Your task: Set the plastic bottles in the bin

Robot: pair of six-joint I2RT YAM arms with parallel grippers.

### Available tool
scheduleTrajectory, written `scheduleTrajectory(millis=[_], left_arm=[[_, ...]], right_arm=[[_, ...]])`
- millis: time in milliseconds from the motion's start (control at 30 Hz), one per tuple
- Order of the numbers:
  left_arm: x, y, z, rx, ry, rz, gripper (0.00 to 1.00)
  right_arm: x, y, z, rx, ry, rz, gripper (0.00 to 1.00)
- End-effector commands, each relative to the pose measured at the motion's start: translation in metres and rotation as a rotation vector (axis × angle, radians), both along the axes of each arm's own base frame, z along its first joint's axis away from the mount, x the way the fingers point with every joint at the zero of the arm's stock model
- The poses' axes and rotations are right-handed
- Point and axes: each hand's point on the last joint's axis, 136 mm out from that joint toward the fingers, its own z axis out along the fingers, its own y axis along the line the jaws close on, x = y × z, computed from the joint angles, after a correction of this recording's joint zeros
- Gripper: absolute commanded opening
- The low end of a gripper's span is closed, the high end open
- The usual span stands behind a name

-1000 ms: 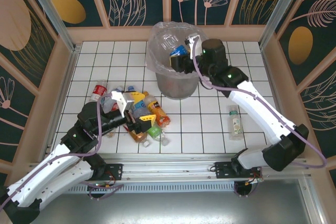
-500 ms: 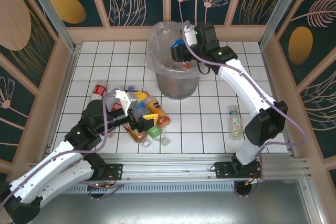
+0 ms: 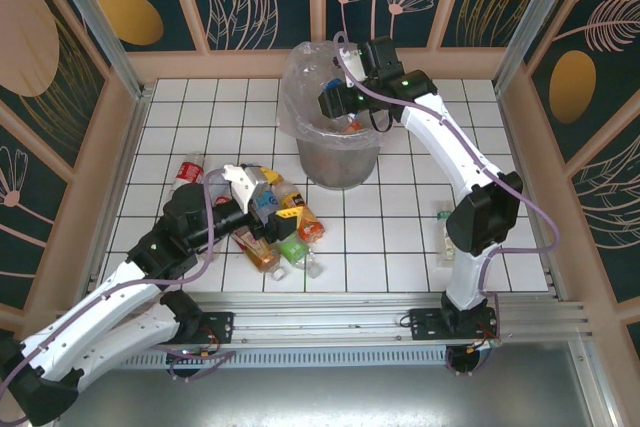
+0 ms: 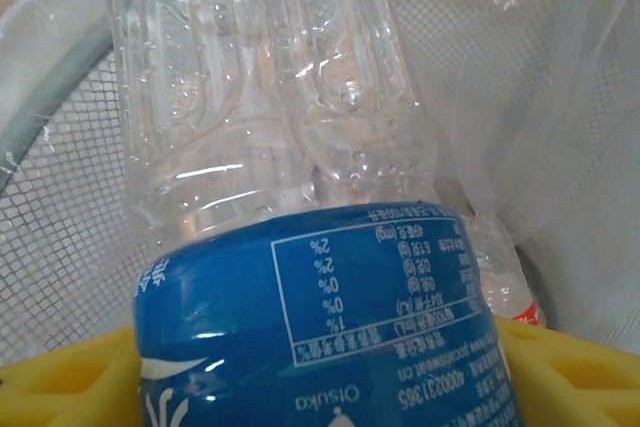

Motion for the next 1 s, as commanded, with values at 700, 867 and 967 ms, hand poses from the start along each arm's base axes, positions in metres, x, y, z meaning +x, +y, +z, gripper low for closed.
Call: scheduleTrajectory(millis=[700,867,967], left_arm=[[-0.003,-0.014,0.011,-0.032,-0.064,-0.078,0.98],[-0.008,-0.012,0.009,-0.031,-0.052,-0.087,0.98],[-0.009,-0.013,0.008,-0.014,-0.057,-0.097,0.99]], right_arm=[[-0.088,-0.071,0.077,0.115,-0.183,-0.151,0.86],[-0.119,-0.108,0.062,0.167,-0.148,-0.318,0.86],[-0.129,-0.134,0.034,0.148,-0.095,-0.467,0.86]])
